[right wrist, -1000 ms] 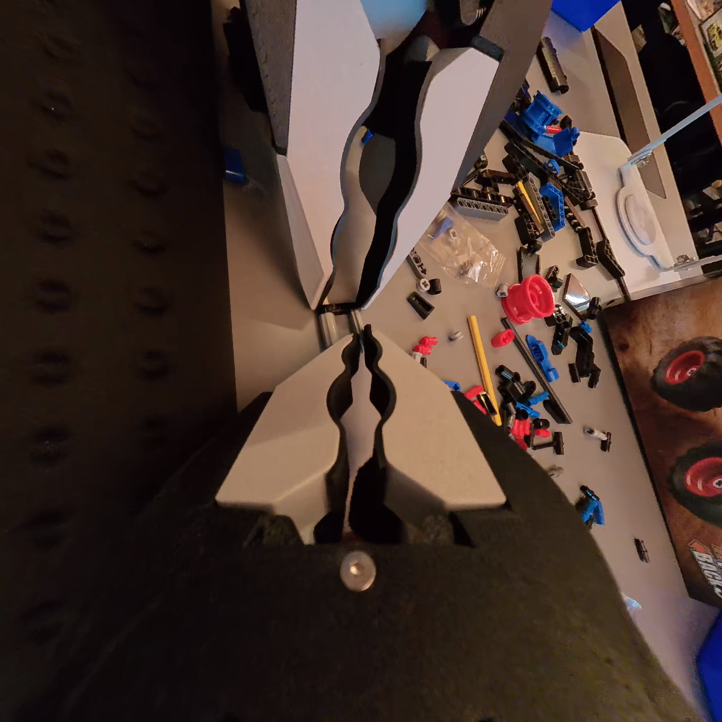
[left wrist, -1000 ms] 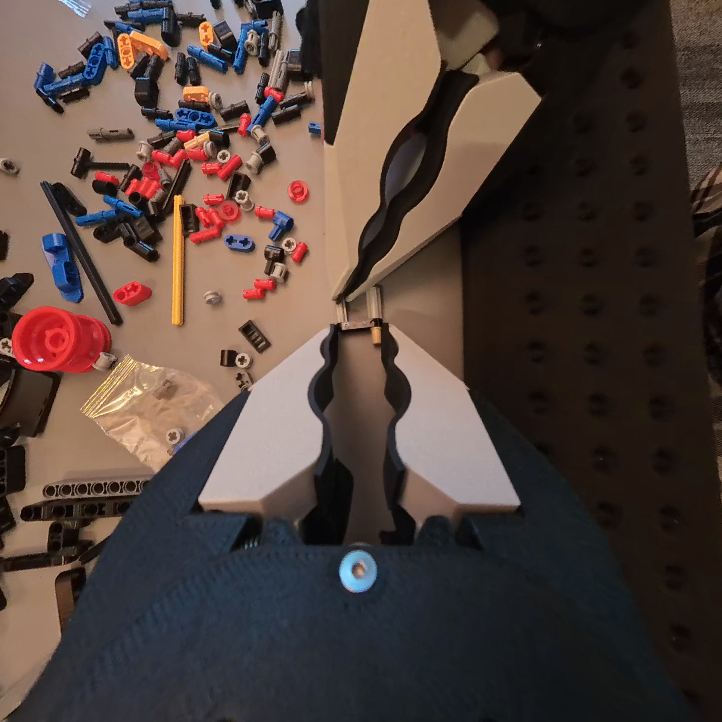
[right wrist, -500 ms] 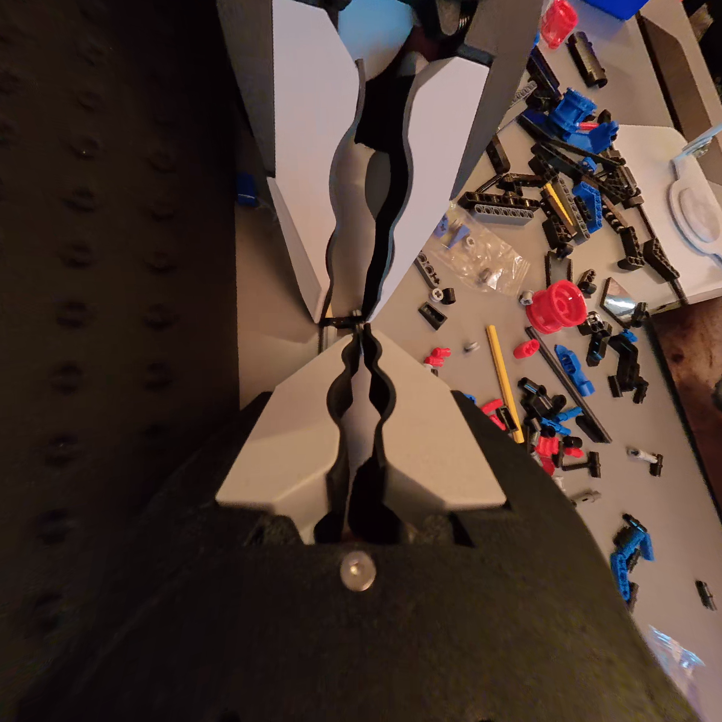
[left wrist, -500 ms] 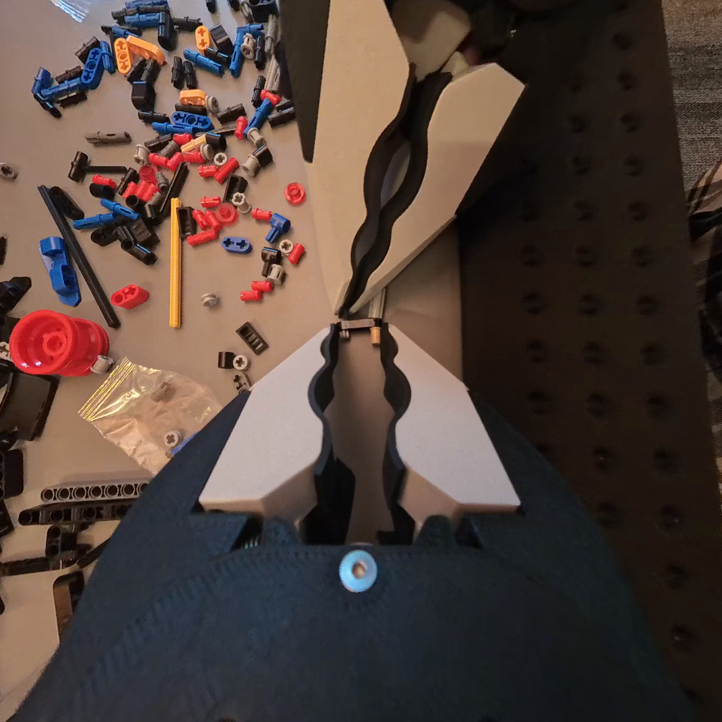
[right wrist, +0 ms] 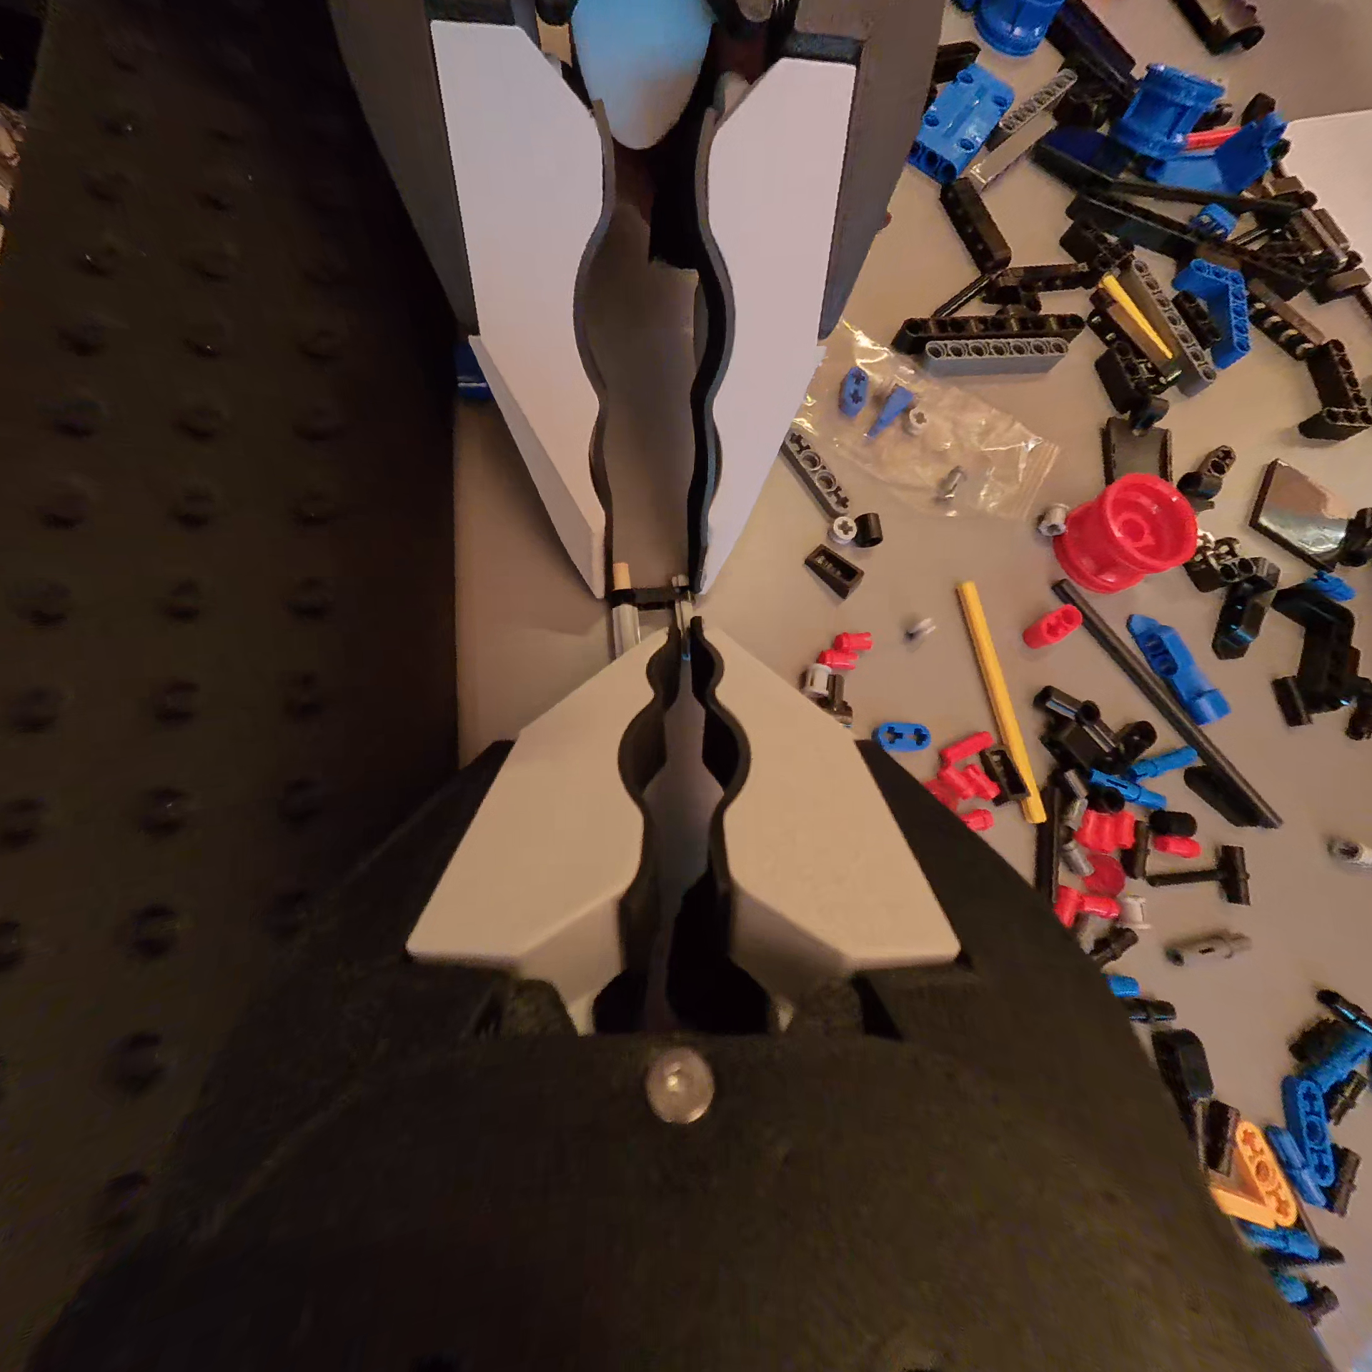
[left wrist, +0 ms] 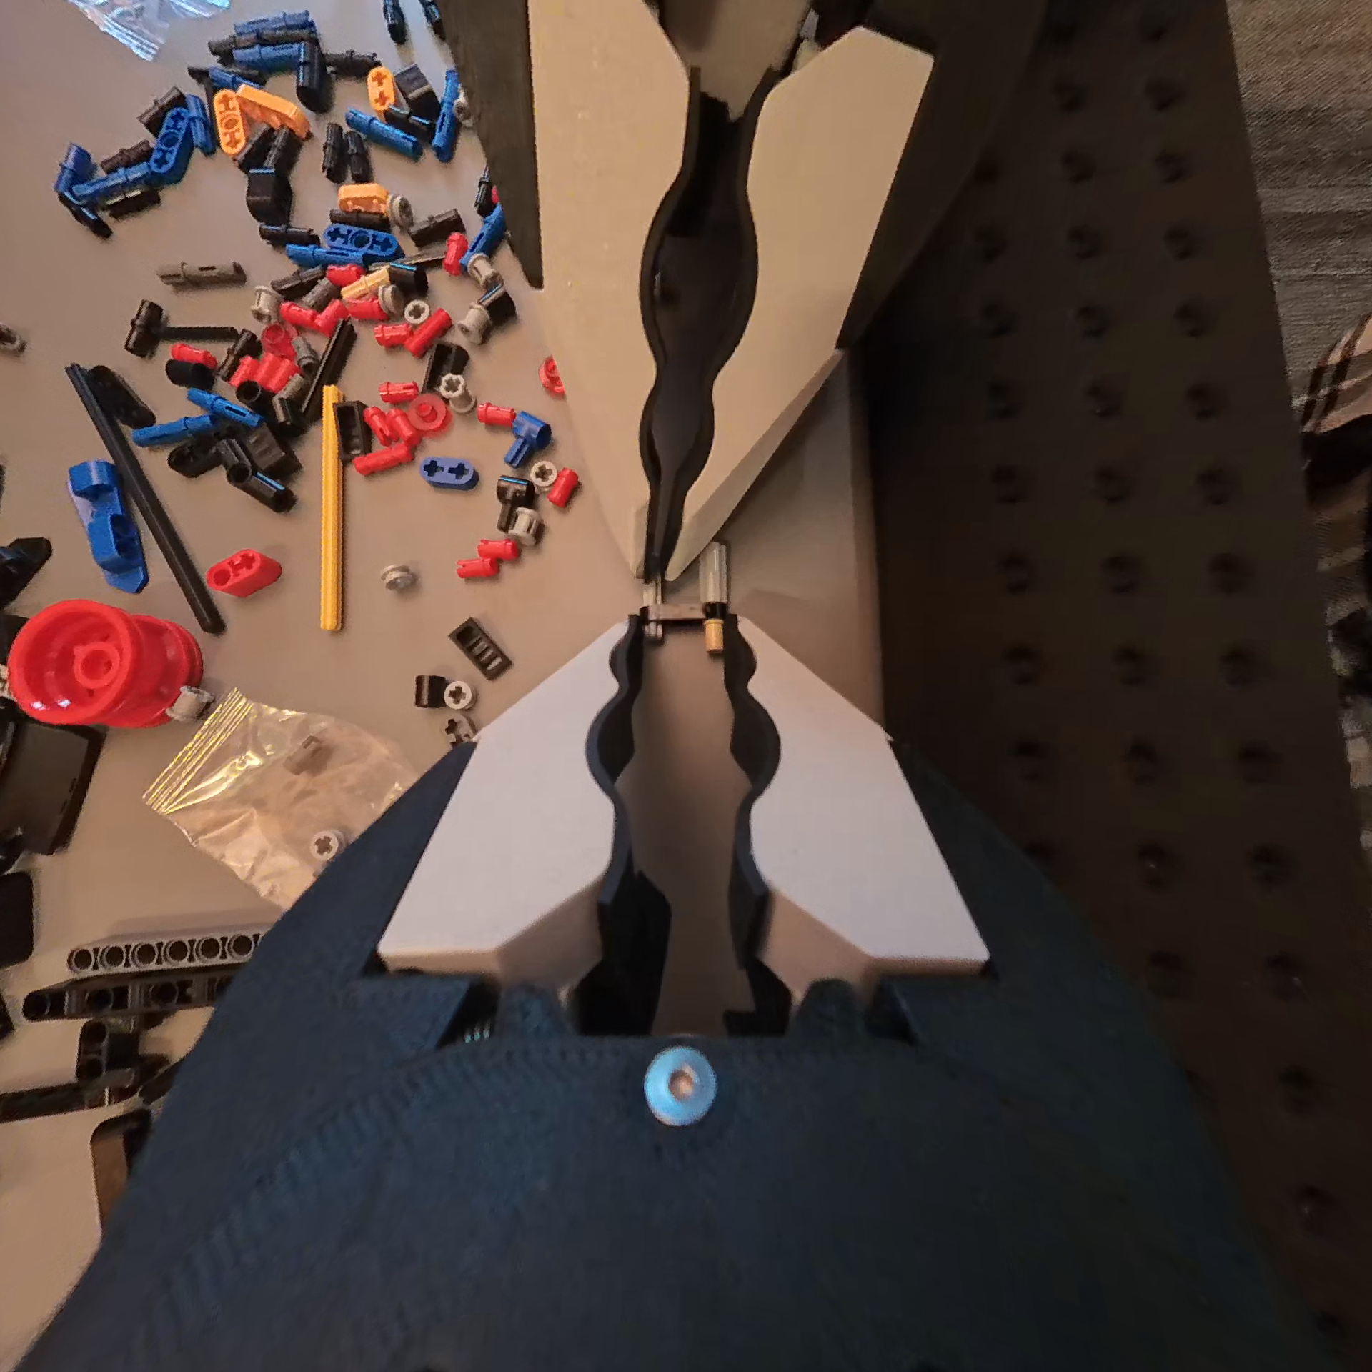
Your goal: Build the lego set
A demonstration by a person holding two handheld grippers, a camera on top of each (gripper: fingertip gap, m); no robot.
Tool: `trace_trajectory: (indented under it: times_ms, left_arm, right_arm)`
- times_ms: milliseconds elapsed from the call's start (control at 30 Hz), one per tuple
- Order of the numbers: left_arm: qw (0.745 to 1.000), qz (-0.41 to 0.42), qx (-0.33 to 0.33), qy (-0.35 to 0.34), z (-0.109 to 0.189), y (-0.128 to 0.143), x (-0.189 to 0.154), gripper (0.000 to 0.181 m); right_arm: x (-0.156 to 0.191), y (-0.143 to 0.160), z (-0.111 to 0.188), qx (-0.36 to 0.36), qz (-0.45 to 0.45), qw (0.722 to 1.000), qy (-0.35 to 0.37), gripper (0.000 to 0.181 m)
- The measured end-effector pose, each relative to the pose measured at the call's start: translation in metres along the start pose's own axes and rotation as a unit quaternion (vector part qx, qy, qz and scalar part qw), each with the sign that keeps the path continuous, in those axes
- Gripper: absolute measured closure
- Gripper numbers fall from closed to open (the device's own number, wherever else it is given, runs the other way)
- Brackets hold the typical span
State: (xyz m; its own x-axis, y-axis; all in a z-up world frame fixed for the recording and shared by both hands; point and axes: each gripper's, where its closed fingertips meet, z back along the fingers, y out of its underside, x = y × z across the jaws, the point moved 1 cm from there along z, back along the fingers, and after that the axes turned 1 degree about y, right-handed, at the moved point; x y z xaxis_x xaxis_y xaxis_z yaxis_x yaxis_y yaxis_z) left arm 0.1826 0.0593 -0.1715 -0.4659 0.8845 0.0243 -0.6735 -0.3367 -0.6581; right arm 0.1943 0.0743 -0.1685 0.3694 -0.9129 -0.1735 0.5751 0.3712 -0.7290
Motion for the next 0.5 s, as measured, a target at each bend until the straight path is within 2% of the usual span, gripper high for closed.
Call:
trace_trajectory:
  times_ms: [500]
  left_arm:
    - [1.0, 0.001, -0.007, 0.006, -0.0004, -0.0006, 0.0006, 0.161]
  right_arm:
    - [-0.001, -0.0061, -0.0025, -0.011, -0.024, 0.999, -0.02, 0.181]
